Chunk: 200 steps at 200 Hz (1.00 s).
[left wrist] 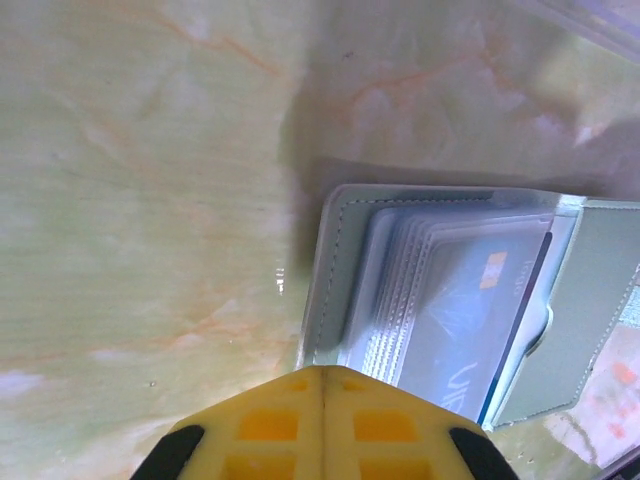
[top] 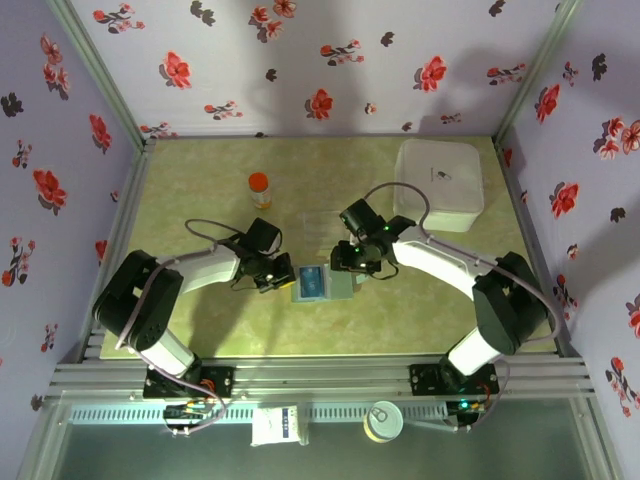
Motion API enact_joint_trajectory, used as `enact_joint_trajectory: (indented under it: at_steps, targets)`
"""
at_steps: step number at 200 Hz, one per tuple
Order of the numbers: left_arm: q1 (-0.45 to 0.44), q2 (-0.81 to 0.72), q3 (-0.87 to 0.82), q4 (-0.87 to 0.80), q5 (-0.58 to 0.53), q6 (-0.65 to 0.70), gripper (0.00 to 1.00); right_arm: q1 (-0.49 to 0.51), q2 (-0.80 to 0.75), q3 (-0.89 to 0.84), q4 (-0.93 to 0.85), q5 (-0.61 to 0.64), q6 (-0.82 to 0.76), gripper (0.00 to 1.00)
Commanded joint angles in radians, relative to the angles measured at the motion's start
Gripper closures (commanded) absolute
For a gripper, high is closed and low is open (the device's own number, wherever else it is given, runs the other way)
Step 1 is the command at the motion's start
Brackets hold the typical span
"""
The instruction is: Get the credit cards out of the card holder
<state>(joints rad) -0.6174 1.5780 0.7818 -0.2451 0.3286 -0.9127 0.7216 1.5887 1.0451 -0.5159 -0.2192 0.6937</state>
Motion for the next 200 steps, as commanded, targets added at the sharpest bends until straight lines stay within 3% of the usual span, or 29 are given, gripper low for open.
enact_joint_trajectory:
  at_steps: [1, 30, 64, 106, 200]
  targets:
    - [-0.007, -0.034, 0.033, -0.034, -0.014, 0.008, 0.94, 0.010, 0.023, -0.026, 0.097, -0.057, 0.047, 0.55]
    - [-0.022, -0.035, 0.039, -0.018, 0.003, -0.001, 0.86, 0.012, 0.047, -0.045, 0.153, -0.088, 0.055, 0.56]
    - [-0.044, -0.015, 0.027, 0.017, 0.021, -0.023, 0.86, 0.014, 0.078, -0.055, 0.186, -0.112, 0.065, 0.65]
    - [-0.054, 0.013, 0.008, 0.032, 0.013, -0.036, 0.76, 0.019, 0.097, -0.056, 0.193, -0.117, 0.070, 0.66]
    - [-0.054, 0.071, 0.038, -0.010, -0.009, 0.001, 0.83, 0.027, 0.098, -0.071, 0.245, -0.137, 0.083, 0.65]
